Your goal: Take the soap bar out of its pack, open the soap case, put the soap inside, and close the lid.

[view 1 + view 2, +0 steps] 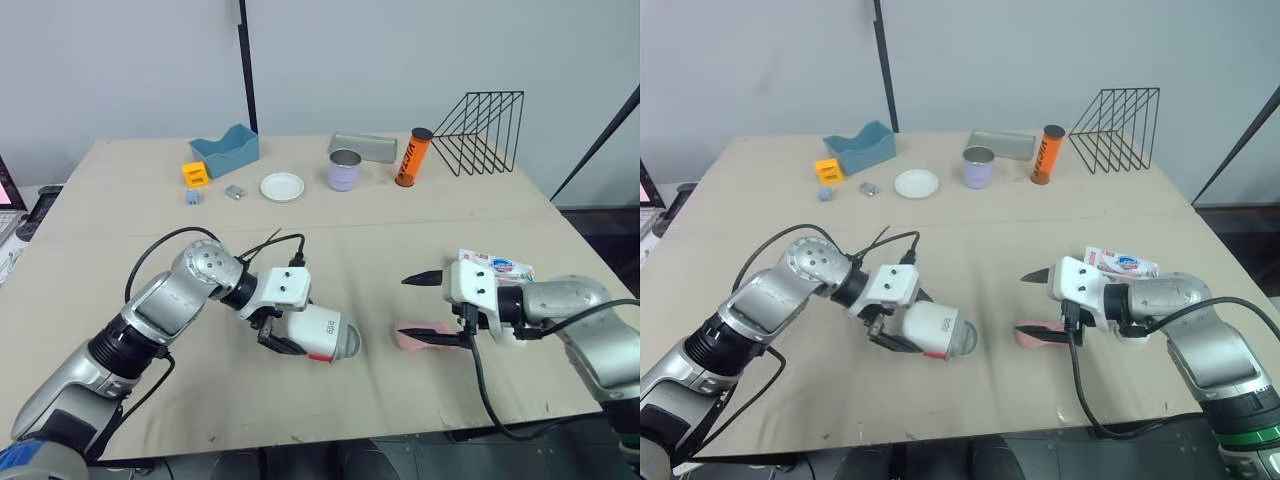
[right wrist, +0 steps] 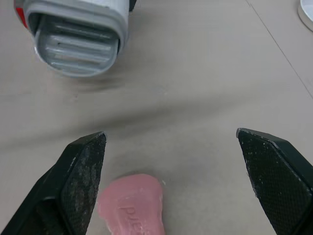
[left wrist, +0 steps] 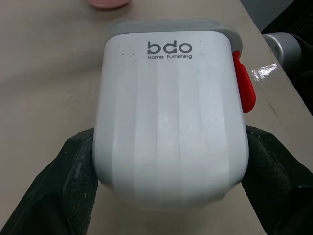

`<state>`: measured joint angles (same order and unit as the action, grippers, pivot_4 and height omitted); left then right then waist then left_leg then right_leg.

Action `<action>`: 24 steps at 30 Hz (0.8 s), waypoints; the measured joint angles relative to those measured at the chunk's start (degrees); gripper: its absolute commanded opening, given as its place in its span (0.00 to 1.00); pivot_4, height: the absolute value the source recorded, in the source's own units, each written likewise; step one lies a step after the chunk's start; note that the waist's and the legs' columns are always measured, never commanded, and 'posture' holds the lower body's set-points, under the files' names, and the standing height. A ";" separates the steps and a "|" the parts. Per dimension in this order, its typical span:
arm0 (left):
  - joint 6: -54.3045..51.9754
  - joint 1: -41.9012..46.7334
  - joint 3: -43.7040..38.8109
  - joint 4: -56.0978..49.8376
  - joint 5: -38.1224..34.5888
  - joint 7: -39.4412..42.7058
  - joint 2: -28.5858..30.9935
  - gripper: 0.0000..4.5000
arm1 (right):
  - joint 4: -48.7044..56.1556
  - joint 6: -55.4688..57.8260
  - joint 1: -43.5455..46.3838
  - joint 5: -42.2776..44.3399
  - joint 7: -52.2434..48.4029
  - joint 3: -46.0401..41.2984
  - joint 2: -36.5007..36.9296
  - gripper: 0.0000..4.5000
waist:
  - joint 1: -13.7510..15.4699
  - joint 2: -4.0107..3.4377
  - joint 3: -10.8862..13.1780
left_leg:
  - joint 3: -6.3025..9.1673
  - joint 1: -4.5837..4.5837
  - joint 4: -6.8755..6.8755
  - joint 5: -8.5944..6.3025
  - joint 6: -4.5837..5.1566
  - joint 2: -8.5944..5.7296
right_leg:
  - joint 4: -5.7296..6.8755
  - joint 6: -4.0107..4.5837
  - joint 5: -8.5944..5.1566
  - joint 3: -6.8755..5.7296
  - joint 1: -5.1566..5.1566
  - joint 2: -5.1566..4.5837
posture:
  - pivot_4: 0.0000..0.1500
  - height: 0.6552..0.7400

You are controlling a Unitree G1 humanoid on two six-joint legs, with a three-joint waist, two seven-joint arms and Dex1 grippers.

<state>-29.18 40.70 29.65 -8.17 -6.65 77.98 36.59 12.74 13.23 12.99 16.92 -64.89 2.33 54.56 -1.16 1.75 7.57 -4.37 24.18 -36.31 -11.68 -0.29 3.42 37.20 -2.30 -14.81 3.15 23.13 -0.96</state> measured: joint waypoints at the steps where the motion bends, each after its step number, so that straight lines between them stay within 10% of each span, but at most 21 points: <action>1: -0.05 0.10 0.06 0.04 0.03 0.02 0.00 0.78 | -0.10 -0.01 0.03 -0.10 0.00 0.00 -0.02 0.98 | 0.00 0.00 0.00 | 0.00 0.00 -0.01 0.00 0.00 0.00 | 0.00 0.00 0.00 0.02 0.00 0.01 | 1.00 0.99; 24: 5.27 -6.49 -2.00 0.33 4.28 -1.20 9.89 0.78 | -2.32 -0.05 2.27 -2.13 -0.63 0.55 -1.40 0.98 | -0.04 -0.01 -0.01 | -0.01 -0.02 -0.07 0.00 0.00 0.00 | 0.12 0.01 -0.04 0.23 -0.03 0.08 | 1.00 0.99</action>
<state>-23.91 34.21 27.65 -7.84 -2.38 76.78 46.48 10.42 13.18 15.26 14.79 -65.52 2.88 53.16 -1.20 1.73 7.56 -4.38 24.16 -36.39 -11.68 -0.29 3.42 37.32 -2.29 -14.85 3.38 23.11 -0.88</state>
